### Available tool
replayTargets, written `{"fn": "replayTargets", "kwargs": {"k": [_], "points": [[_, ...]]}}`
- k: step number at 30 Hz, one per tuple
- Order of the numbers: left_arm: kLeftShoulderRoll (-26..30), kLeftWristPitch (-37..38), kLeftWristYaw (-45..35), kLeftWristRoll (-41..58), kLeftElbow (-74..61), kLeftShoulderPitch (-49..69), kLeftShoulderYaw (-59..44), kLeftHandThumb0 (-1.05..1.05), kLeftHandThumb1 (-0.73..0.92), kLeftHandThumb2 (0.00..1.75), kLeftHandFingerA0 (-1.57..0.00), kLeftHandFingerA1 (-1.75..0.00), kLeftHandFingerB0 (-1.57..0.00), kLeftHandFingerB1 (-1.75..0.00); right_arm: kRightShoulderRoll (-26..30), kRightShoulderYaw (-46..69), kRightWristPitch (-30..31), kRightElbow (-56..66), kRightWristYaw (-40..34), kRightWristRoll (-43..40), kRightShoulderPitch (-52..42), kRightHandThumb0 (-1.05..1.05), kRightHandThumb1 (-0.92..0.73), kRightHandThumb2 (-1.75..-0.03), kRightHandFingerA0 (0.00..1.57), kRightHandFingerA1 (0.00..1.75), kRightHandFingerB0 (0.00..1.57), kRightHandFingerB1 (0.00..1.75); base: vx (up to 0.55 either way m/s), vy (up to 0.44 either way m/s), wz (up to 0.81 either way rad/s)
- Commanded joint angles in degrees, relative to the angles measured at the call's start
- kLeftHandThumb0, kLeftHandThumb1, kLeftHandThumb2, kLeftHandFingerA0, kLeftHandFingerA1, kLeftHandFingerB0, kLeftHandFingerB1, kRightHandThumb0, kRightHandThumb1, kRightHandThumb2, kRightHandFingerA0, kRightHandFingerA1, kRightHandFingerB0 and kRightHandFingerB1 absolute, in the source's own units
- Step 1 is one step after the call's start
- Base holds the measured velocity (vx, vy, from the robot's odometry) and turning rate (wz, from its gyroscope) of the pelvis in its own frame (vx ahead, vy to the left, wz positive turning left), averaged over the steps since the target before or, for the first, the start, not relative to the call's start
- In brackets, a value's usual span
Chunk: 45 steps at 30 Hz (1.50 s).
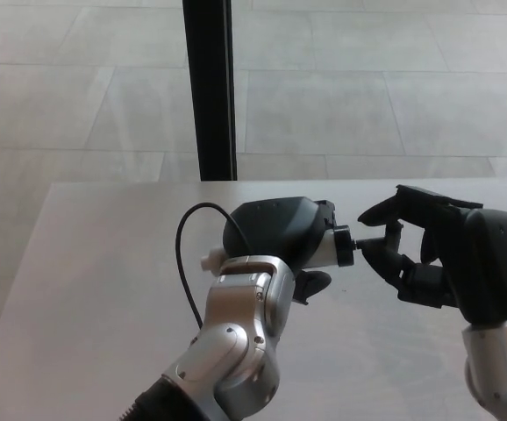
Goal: The robot uses its left hand to lift the air pump kept on the middle of the desk and use the right hand to pull out the handle
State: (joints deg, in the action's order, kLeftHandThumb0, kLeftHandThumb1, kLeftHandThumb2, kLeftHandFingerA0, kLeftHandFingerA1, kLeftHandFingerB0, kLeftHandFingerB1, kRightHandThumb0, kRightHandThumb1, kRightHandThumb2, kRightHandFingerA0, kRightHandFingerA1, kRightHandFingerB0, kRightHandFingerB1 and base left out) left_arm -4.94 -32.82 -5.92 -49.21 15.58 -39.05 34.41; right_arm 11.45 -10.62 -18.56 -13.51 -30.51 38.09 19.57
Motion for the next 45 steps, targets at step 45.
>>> {"fn": "replayTargets", "kwargs": {"k": [45], "points": [[0.01, 0.74, -0.1, 0.91, -1.26, -1.3, -1.26, -0.47, 0.91, 0.71, -0.82, -1.75, -0.74, -0.9, -0.18, 2.68, 1.97, -2.75, 1.3, -2.12, 1.45, -0.29, -0.51, -1.03, 1.27, 1.35, 0.83, 0.85, 0.0, 0.0, 0.0]]}}
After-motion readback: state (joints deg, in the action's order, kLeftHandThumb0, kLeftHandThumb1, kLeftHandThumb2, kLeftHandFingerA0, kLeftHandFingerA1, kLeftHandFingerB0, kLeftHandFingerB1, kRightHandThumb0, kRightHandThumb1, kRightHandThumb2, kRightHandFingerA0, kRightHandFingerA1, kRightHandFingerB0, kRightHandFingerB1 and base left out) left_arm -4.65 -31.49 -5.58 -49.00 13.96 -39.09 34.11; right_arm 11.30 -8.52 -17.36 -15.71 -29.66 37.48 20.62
